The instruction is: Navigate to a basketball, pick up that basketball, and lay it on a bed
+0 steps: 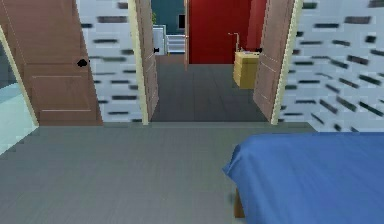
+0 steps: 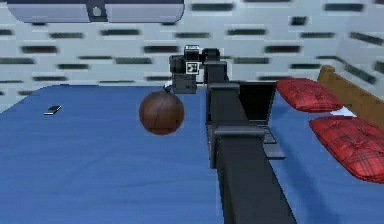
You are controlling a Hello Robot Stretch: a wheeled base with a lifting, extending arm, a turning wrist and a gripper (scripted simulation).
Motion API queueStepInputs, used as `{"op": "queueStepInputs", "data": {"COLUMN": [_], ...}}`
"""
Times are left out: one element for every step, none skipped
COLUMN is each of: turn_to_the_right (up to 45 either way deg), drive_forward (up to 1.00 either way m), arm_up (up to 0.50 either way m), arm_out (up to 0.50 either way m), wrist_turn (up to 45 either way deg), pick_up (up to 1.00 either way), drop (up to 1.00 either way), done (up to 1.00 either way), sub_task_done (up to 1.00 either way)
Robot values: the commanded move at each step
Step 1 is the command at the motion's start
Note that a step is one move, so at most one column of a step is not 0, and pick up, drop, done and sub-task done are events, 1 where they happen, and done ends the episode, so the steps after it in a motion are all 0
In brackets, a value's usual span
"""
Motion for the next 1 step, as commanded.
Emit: {"op": "queueStepInputs", "data": {"turn_to_the_right": [0.0], "drive_forward": [0.00], "arm_up": [0.00], "arm_out": [0.00], "wrist_turn": [0.0], "pick_up": [0.00], "drop": [0.00], "done": [1.00], "sub_task_done": [0.00]}}
